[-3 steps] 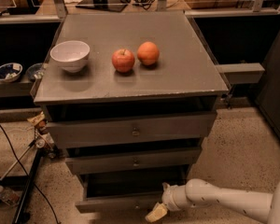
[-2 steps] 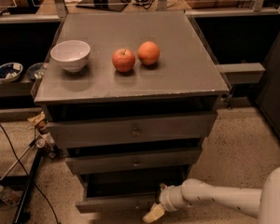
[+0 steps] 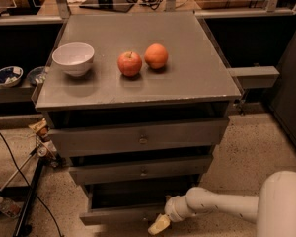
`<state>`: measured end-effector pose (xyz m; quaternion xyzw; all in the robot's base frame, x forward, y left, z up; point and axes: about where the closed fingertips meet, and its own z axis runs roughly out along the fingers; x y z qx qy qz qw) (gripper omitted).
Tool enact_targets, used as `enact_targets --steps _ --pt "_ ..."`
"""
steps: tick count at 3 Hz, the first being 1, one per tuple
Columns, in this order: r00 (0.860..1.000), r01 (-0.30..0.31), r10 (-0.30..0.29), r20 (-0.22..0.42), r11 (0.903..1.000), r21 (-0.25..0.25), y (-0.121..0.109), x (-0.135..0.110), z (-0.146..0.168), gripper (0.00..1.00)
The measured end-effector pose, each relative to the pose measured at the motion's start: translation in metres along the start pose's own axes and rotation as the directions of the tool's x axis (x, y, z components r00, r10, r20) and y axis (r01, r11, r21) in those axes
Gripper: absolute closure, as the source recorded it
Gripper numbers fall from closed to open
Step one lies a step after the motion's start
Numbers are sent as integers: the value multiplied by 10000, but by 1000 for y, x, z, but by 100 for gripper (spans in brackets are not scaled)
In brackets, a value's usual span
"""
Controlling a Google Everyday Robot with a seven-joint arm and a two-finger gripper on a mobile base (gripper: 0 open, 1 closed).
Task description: Open bottom drawer
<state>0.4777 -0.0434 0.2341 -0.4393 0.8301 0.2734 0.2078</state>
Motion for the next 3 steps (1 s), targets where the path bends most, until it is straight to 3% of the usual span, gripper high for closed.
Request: enact_targets --steps 2,3 --pt "9981 -91 35 -609 9957 -924 26 33 6 0" --pt "9981 -92 35 -609 9957 -925 24 30 5 0"
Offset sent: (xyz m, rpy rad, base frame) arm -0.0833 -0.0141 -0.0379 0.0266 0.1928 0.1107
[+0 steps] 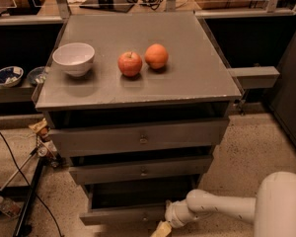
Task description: Open bottom drawer
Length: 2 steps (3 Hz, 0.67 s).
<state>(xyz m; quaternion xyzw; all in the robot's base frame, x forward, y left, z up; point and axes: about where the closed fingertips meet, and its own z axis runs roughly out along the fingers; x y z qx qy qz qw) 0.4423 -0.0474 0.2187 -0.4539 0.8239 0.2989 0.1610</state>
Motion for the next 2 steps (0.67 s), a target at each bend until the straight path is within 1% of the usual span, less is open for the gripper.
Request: enact_targets --steps 2 --pt "10000 -1 1 0 10000 -2 -2 -5 -1 0"
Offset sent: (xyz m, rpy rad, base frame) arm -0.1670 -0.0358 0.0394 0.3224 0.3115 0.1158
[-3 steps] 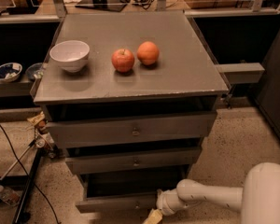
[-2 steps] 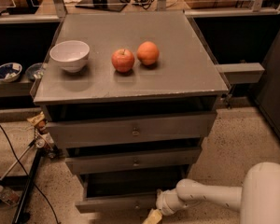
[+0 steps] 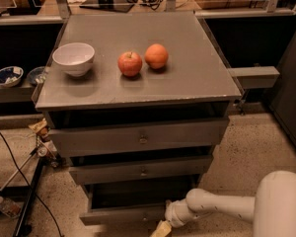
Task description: Open bottom drawer
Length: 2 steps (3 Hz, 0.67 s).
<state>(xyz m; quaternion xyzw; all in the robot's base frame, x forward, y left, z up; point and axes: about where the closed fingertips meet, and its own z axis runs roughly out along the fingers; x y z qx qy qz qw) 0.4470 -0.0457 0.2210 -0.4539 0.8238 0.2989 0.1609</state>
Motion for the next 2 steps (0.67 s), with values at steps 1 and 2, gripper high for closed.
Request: enact_targets --steps 1,2 --pt "10000 0 0 0 10000 0 0 -1 0 0" --pt "10000 -22 22 25 10000 -66 2 -1 -1 0"
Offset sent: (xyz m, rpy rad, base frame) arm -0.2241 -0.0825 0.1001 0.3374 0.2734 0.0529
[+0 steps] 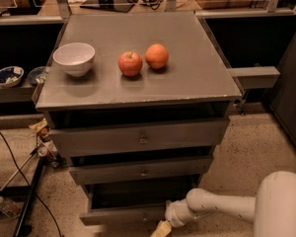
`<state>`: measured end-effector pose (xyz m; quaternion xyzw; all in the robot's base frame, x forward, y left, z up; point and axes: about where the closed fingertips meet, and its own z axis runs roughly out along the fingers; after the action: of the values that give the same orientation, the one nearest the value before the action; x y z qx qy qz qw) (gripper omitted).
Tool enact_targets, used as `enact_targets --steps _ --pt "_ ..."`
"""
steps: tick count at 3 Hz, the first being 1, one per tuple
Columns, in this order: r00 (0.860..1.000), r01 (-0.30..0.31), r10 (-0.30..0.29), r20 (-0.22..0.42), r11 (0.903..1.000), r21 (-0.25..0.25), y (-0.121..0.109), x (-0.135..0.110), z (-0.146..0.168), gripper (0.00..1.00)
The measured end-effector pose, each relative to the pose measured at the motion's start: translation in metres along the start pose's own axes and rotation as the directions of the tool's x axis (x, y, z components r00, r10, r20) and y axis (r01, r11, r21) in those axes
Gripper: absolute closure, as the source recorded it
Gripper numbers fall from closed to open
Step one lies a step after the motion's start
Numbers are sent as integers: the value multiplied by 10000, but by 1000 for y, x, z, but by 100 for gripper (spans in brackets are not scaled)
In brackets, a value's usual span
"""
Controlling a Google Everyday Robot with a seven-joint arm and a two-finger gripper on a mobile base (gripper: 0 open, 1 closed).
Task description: Open bottom drawer
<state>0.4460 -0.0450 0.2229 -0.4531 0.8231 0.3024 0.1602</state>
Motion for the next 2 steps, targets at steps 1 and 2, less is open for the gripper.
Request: enact_targets --steps 1,2 --pt "10000 -12 12 38 10000 -66 3 -1 -3 0" --pt "10000 -11 12 38 10000 -68 3 -1 -3 0"
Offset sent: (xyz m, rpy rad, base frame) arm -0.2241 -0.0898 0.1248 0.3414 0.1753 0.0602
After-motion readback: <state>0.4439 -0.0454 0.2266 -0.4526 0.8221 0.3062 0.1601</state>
